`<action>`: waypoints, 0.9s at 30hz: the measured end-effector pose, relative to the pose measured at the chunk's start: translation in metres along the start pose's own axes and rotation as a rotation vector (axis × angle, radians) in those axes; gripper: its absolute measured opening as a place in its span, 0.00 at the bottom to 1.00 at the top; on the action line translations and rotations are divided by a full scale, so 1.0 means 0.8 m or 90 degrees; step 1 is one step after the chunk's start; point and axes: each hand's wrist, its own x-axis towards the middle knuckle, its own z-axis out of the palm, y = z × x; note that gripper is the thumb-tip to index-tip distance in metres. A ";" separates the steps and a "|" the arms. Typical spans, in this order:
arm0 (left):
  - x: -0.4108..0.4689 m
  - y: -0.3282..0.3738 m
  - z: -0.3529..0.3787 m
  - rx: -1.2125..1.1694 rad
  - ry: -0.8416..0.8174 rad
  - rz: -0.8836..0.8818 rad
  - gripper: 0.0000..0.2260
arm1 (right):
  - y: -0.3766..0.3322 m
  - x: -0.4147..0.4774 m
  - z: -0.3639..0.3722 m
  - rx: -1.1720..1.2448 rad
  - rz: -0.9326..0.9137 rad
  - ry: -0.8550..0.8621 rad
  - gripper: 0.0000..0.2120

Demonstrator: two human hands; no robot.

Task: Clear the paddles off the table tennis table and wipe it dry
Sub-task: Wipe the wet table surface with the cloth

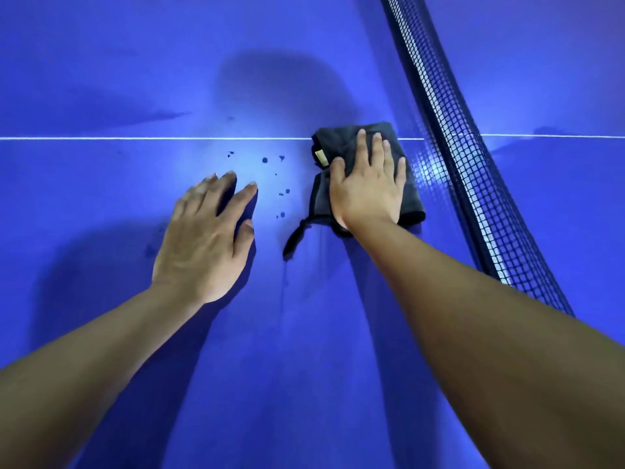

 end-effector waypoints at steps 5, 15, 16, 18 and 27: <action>0.005 0.000 -0.001 -0.006 -0.013 -0.011 0.24 | -0.015 0.048 -0.002 -0.006 0.011 -0.009 0.32; 0.005 -0.001 -0.002 -0.007 0.005 0.000 0.22 | -0.004 -0.023 -0.007 -0.017 -0.085 -0.019 0.30; 0.000 0.000 -0.005 0.007 0.009 -0.005 0.22 | 0.001 -0.050 -0.007 -0.017 -0.109 -0.022 0.30; -0.005 0.002 -0.013 0.032 0.028 -0.017 0.23 | 0.011 -0.098 -0.007 -0.018 -0.158 -0.026 0.30; -0.192 0.050 -0.035 -0.029 0.034 -0.002 0.19 | 0.055 -0.278 -0.010 -0.029 -0.272 -0.051 0.31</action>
